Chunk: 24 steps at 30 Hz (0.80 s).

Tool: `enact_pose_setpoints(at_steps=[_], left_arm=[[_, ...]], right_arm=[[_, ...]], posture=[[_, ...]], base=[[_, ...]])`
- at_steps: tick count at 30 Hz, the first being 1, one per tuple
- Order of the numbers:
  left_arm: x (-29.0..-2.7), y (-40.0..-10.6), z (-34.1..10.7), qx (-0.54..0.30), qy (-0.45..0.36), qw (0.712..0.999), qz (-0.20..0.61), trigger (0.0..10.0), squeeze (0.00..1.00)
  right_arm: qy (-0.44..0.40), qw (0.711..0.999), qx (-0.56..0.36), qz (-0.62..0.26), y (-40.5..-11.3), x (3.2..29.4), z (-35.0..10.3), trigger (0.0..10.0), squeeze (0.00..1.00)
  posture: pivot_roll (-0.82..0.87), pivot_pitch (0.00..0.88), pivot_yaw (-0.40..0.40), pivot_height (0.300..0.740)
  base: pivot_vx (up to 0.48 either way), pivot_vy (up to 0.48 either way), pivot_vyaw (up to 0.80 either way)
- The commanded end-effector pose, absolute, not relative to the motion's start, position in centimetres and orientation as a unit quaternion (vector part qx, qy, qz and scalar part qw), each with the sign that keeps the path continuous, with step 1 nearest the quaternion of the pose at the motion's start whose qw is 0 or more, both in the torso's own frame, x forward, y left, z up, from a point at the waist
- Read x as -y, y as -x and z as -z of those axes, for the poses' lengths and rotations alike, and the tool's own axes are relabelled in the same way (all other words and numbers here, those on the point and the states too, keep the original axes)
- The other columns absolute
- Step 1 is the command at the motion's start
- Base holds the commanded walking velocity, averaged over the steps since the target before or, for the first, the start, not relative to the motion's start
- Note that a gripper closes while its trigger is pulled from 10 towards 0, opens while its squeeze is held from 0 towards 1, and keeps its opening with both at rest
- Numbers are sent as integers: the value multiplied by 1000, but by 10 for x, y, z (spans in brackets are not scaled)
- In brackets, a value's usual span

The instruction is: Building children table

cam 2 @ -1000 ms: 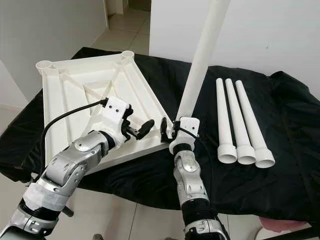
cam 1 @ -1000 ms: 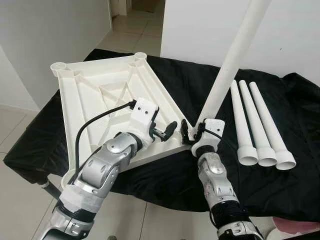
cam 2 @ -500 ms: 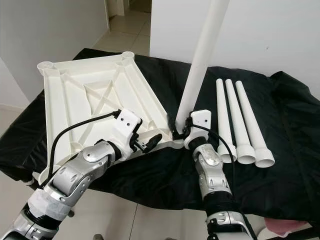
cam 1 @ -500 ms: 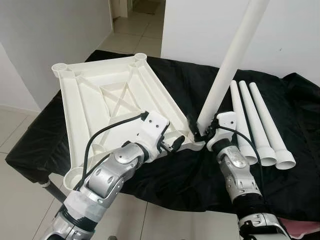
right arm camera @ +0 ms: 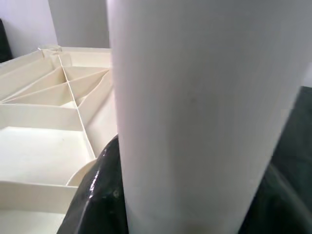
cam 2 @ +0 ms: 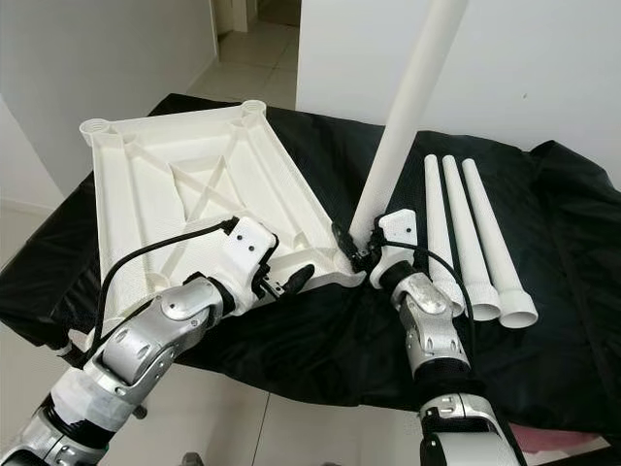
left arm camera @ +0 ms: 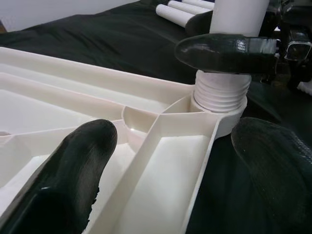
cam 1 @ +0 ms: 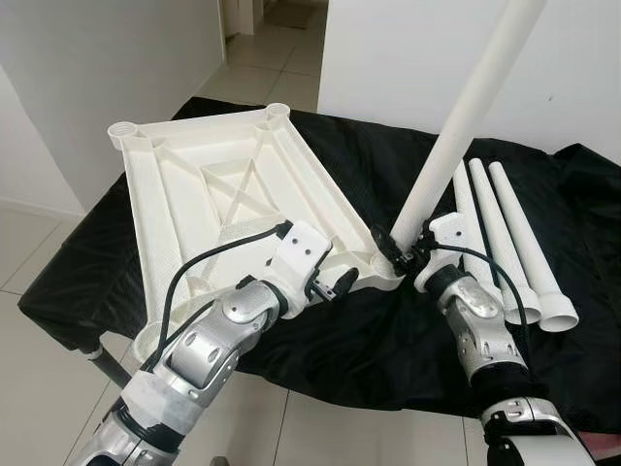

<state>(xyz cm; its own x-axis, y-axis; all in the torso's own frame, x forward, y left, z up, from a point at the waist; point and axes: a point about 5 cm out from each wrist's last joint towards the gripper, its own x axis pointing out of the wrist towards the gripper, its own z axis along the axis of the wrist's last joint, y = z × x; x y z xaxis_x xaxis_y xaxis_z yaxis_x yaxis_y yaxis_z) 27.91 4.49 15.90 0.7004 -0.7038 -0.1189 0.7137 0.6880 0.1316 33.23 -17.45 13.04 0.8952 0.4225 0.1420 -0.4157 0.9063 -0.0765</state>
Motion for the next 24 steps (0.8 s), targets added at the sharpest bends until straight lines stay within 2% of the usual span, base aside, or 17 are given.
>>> enact_pose_setpoints(at_steps=[1, 5, 6, 7, 8, 11, 17, 20, 24], left_arm=[[-39, -273, -157, -37, -88, 877, 471, 10000, 0], [-38, -274, -157, -35, -86, 878, 470, 10000, 0], [-36, -274, -157, -34, -84, 877, 471, 10000, 0], [-36, -274, -157, -34, -84, 877, 471, 10000, 0], [-35, -274, -158, -32, -86, 877, 472, 10000, 0], [-34, -274, -158, -32, -85, 877, 472, 10000, 0], [-41, -276, -157, -34, -85, 881, 463, 10000, 0], [-43, -277, -157, -35, -86, 883, 460, 10000, 0], [-48, -278, -155, -40, -83, 887, 453, 10000, 0]], right_arm=[[20, 977, 72, -200, -331, 180, -126, 0, 0], [11, 978, 70, -195, -328, 179, -121, 0, 0], [0, 981, 69, -181, -326, 178, -117, 6510, 0], [0, 981, 69, -181, -326, 178, -117, 6510, 0], [1, 982, 68, -175, -325, 177, -116, 10000, 0], [-1, 984, 66, -164, -324, 176, -115, 10000, 0], [-33, 997, 54, -44, -315, 170, -111, 10000, 0], [-43, 998, 47, -19, -314, 169, -110, 10000, 0], [-82, 994, 43, 58, -308, 154, -111, 10000, 0]], posture=[[-19, 0, -28, 740], [-28, 0, -21, 740], [-29, 0, -21, 740], [-29, 0, -21, 740], [-29, 0, -21, 740], [-34, 0, -21, 740], [-29, 0, -20, 740], [-29, 0, -19, 740], [-40, 0, -18, 740]], base=[[0, 0, 0], [0, 0, 0], [0, 0, 0], [0, 0, 0], [0, 0, 0], [0, 0, 0], [0, 0, 0], [0, 0, 0], [0, 0, 0]])
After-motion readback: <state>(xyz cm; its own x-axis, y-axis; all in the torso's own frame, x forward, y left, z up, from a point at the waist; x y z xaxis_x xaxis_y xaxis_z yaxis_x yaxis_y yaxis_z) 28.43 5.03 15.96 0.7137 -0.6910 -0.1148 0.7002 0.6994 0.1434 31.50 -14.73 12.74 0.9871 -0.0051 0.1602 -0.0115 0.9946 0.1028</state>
